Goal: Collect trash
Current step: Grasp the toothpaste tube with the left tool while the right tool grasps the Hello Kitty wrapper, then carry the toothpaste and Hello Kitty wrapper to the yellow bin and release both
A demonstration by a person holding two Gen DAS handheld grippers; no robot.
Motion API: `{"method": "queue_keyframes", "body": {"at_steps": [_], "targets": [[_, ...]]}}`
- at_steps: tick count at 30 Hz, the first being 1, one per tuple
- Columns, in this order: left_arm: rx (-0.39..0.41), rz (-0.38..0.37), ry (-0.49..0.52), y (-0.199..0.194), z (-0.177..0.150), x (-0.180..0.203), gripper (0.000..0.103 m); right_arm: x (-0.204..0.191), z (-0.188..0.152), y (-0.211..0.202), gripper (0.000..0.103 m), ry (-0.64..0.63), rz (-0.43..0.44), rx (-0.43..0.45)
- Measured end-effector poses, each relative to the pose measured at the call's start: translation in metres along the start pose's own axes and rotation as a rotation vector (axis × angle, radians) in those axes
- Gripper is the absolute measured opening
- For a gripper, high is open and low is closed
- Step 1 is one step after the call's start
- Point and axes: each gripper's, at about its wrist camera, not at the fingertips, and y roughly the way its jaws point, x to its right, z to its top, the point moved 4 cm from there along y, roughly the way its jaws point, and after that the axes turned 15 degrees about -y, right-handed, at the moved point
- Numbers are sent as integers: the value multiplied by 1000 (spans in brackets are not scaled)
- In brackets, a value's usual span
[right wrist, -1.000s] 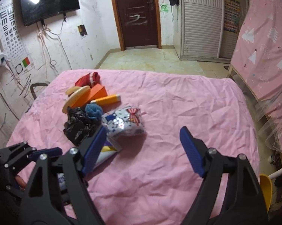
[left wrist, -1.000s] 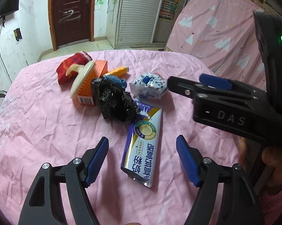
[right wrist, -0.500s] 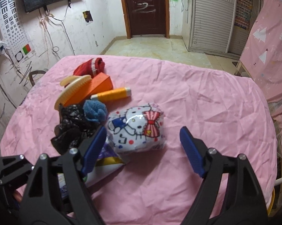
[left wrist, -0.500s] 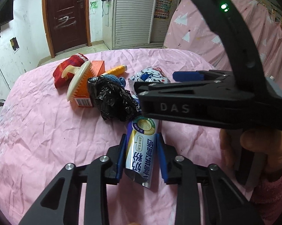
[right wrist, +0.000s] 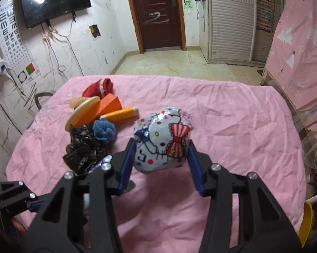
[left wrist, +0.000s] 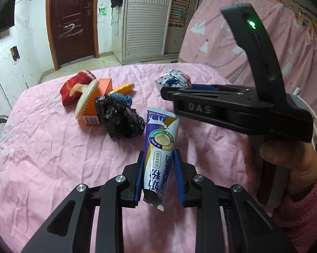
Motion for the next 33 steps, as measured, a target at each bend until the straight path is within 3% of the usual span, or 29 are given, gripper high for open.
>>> {"method": "queue_keyframes", "body": {"at_steps": [15,25,33], "targets": [[45,-18,74,-32,-14,50,16,45,-34,-74,46,106,-72,109],[59,-94,147,-34,-20,108,17,101,-84,-128,47,236,-160,167],[23,-158,228,-18,-29,166,17,147,-127,-160,47,338,-230,183]]}}
